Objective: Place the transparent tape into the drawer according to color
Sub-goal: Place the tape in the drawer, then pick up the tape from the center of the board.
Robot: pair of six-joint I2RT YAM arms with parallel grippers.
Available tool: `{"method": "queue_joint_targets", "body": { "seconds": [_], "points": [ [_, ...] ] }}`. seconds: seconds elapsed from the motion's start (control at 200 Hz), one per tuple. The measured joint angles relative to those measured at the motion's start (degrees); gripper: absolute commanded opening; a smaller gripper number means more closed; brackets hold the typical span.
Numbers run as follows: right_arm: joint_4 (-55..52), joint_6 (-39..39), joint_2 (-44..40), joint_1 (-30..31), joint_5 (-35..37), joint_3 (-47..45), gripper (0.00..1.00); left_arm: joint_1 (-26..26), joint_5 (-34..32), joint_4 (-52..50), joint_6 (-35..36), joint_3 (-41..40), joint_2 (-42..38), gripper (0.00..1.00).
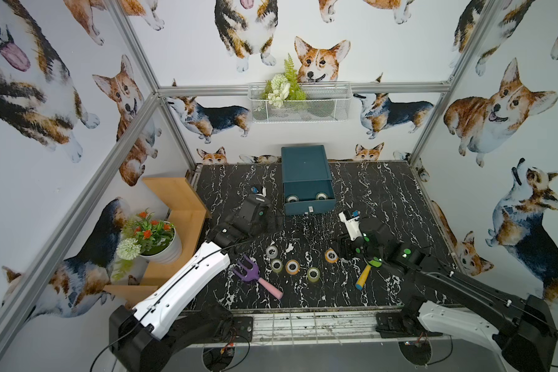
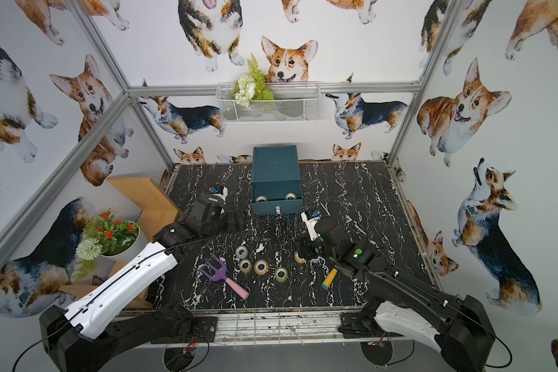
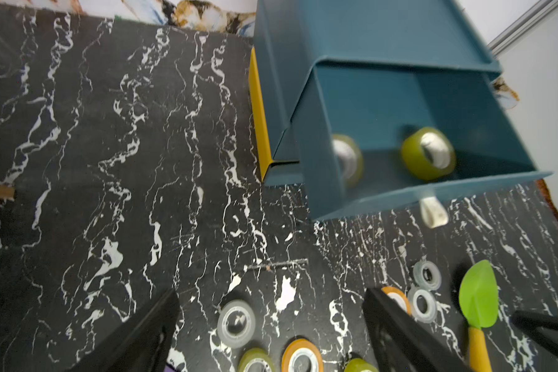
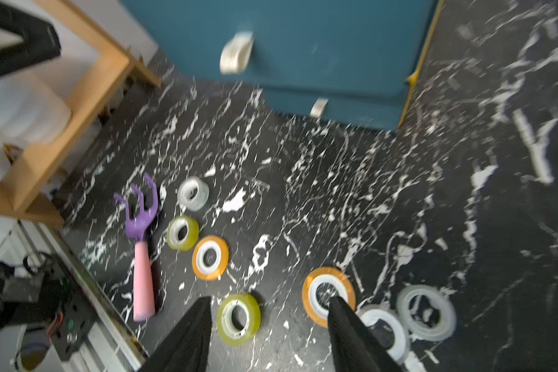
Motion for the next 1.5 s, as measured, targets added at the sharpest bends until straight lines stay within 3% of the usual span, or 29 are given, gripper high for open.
{"method": "queue_joint_targets", "body": {
  "seconds": [0.185,0.51,0.851,1.496],
  "points": [
    [-0.13,-1.38,10.4,7.28,0.72,-0.5,0.68,0.33,-0.2,0.92,-1.84,-6.21,-0.98,0.97],
    [-0.42,-2.75,26.58,16.7,5.64,4.57,0.7,0.79,-1.42,1.22,-2.67,-7.26,-2.47,0.98],
    [-0.42,-2.75,31.74,17.31,8.59,6.43,0.7,1.29,-1.51,1.2,-2.6,-8.15,-2.86,0.98],
    [-0.28,-2.73,32.54,17.81,9.9,7.21,0.53,1.97,-1.31,1.2,-1.97,-8.55,-3.34,0.98]
  ]
}}
